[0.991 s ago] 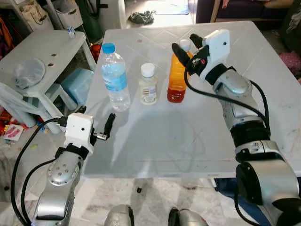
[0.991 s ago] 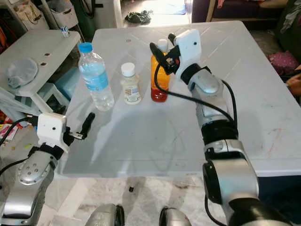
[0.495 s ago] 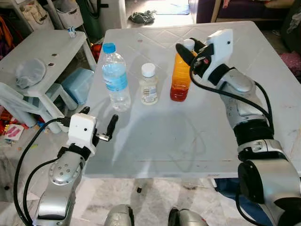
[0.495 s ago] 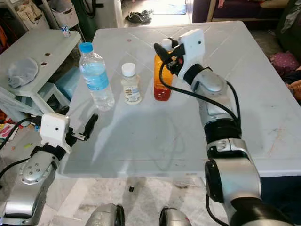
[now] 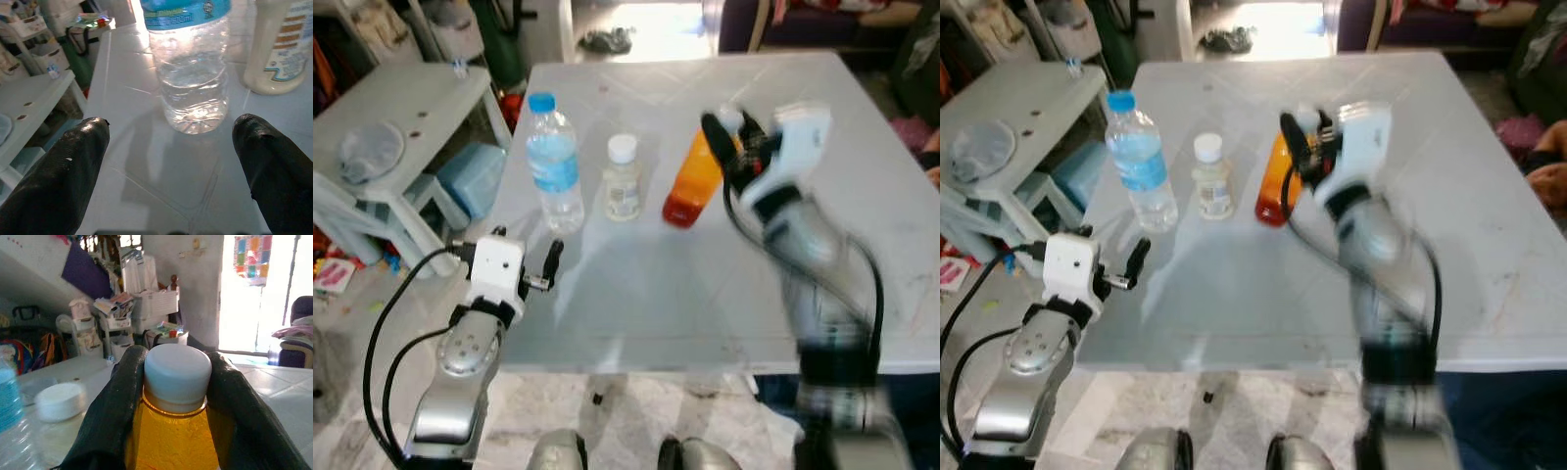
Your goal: Restocking fridge
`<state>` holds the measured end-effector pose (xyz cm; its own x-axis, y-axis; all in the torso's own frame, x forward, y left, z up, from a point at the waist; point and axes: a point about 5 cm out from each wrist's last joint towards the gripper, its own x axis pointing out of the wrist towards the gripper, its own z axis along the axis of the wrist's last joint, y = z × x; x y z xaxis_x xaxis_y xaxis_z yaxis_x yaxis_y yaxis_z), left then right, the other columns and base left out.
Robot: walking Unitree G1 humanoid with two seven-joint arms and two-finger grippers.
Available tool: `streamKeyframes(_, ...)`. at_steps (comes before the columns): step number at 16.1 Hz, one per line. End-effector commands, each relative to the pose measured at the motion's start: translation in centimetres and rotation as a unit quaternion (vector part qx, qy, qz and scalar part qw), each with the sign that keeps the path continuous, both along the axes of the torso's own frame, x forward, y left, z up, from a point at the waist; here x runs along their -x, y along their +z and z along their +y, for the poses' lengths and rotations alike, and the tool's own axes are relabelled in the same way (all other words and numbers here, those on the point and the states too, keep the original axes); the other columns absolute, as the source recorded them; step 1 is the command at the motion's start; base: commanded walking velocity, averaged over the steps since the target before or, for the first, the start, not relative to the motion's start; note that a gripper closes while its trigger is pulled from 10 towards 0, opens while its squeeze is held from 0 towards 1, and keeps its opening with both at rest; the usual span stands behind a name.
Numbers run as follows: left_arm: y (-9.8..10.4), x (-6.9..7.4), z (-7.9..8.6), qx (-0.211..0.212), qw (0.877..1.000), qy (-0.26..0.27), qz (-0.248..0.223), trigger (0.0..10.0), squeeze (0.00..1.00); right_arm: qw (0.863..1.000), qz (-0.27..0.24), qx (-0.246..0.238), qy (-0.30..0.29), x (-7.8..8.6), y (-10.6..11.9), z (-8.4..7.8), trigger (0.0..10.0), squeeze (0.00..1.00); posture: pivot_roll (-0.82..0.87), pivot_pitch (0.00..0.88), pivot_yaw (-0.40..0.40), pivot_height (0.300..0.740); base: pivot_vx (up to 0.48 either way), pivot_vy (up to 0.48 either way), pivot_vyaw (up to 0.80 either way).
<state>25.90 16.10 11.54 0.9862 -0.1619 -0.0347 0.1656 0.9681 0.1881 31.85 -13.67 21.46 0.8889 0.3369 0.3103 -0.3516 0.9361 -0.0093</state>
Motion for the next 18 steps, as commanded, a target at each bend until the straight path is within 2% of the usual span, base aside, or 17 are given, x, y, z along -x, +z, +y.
streamKeyframes(1,-0.2,0.0,0.3,-0.002,1.000,0.015,0.001,10.0,0.00,0.999,-0.016,0.009,-0.029,1.3,-0.1,0.3,9.6,0.00,0.09,0.000,0.010,0.740,0.000,0.000,0.00)
streamKeyframes(3,-0.4,-0.2,0.2,0.004,1.000,0.022,0.004,10.0,0.00,0.998,-0.005,0.006,-0.056,2.4,-1.3,0.5,10.0,0.00,0.09,0.000,0.008,0.740,0.000,0.000,0.00)
streamKeyframes(6,-0.6,-0.6,0.3,0.004,1.000,0.024,0.005,10.0,0.00,0.998,-0.010,0.034,-0.051,3.5,-1.8,1.4,10.0,0.00,0.07,0.000,0.012,0.740,0.000,0.000,0.00)
streamKeyframes(9,-0.7,-1.1,0.4,0.013,0.999,0.041,-0.001,10.0,0.00,0.997,-0.003,0.036,-0.074,3.3,-2.3,0.9,10.0,0.00,0.07,0.000,-0.003,0.740,0.000,0.000,0.00)
streamKeyframes(13,-0.7,-1.2,-0.3,0.018,0.999,0.036,-0.004,10.0,0.00,0.997,-0.001,0.044,-0.067,3.2,-2.5,1.3,10.0,0.00,0.07,0.000,-0.018,0.740,0.000,0.000,0.00)
streamKeyframes(18,-0.4,-1.6,0.1,0.016,0.999,0.043,-0.012,10.0,0.00,0.998,-0.002,0.036,-0.060,2.7,-2.2,1.6,10.0,0.00,0.07,0.000,-0.012,0.740,-0.268,0.000,0.00)
